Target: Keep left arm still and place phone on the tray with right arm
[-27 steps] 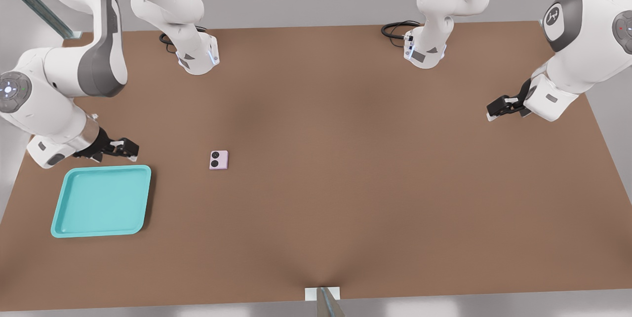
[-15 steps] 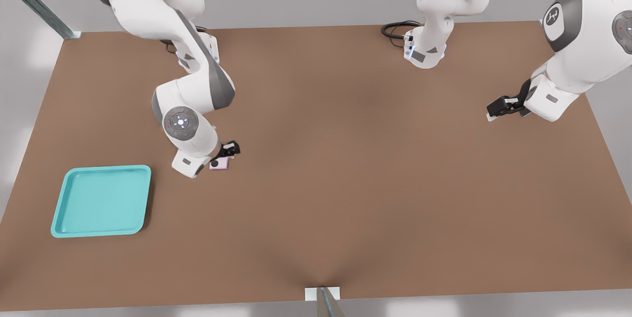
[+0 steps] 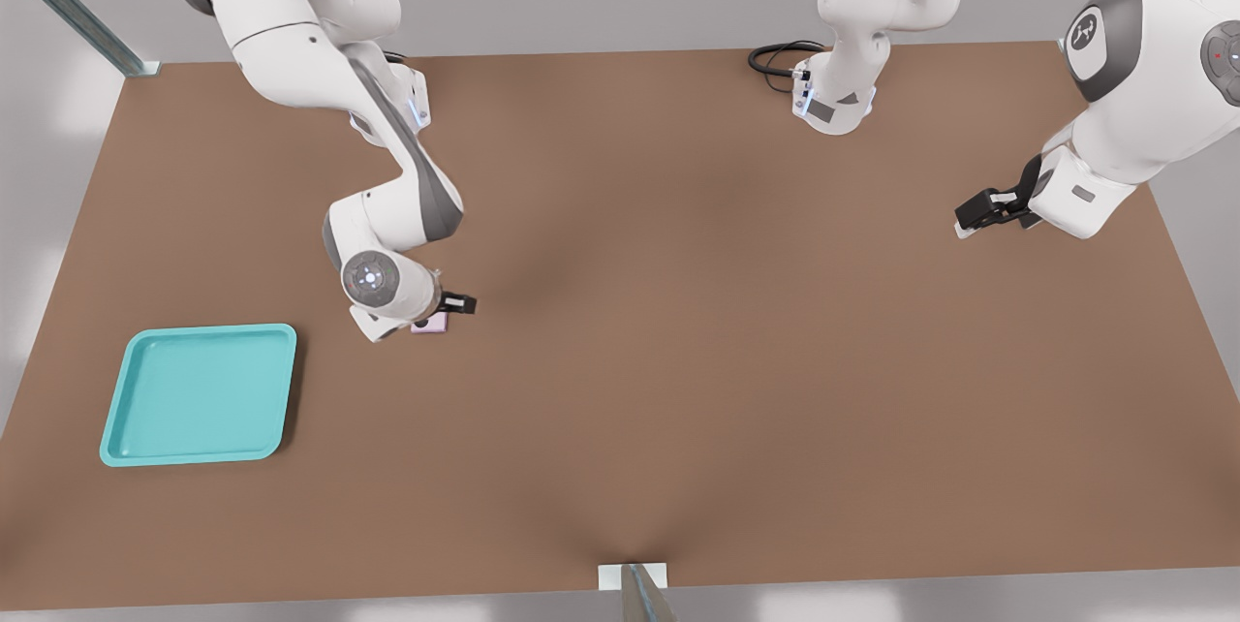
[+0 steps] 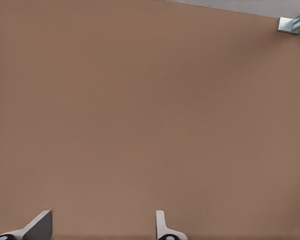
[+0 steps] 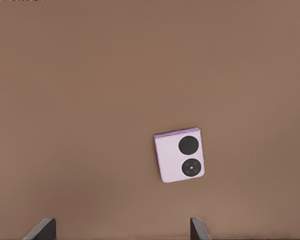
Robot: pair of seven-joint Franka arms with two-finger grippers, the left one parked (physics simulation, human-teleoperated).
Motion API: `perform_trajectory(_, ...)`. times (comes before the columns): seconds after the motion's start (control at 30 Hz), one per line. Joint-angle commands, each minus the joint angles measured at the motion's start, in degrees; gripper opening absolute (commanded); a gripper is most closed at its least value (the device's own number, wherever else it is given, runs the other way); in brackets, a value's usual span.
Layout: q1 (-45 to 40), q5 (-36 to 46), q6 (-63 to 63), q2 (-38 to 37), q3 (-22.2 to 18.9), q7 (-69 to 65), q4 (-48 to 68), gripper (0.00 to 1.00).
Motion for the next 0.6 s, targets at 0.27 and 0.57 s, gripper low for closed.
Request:
perform_trajectory(0.27, -0.7, -0.5, 1.5, 1.2, 0.1, 14.7, -2.7, 1.0)
perform_trajectory(0.57, -1.8, -7.0, 4.1, 3.8, 2.3, 4.3, -5.6, 1.0)
